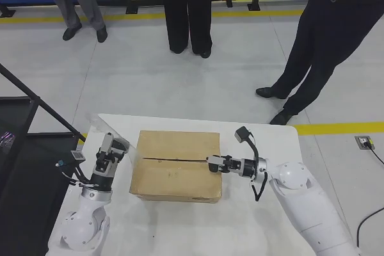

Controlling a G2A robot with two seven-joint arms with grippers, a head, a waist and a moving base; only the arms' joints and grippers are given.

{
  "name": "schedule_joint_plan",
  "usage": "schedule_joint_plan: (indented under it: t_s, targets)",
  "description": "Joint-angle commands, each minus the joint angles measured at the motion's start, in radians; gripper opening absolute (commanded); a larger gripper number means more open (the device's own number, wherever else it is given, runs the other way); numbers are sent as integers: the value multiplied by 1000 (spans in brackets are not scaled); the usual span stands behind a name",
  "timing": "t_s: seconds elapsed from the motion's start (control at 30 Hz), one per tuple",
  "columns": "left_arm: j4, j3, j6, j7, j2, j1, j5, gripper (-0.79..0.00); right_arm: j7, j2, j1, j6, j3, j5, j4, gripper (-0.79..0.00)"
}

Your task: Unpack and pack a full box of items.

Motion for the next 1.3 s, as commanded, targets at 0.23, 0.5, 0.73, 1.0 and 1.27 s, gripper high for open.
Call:
schedule_joint_plan:
  t_s: [0.23, 0.5, 0.73, 1.0, 1.27]
  targets:
    - [9, 43, 23, -30, -6, -15, 40, 0, 0, 3, -10, -6, -5, 6, -11, 0]
    - [31, 89, 49, -57, -13, -49, 73, 0, -9, 4, -14, -13, -16, -11, -37, 0]
    - [56, 117, 59, -62, -19, -74, 95, 0, -55, 8, -22, -47, -23, -100, -86, 0]
    - [83, 128, 64, -62, -24, -90, 101, 0, -166, 13, -51, -4, -36, -269, -194, 0]
    - [73, 102, 47, -56, -25, -84, 76, 0, -147, 22, -61, 56, -15, -279, -239, 0]
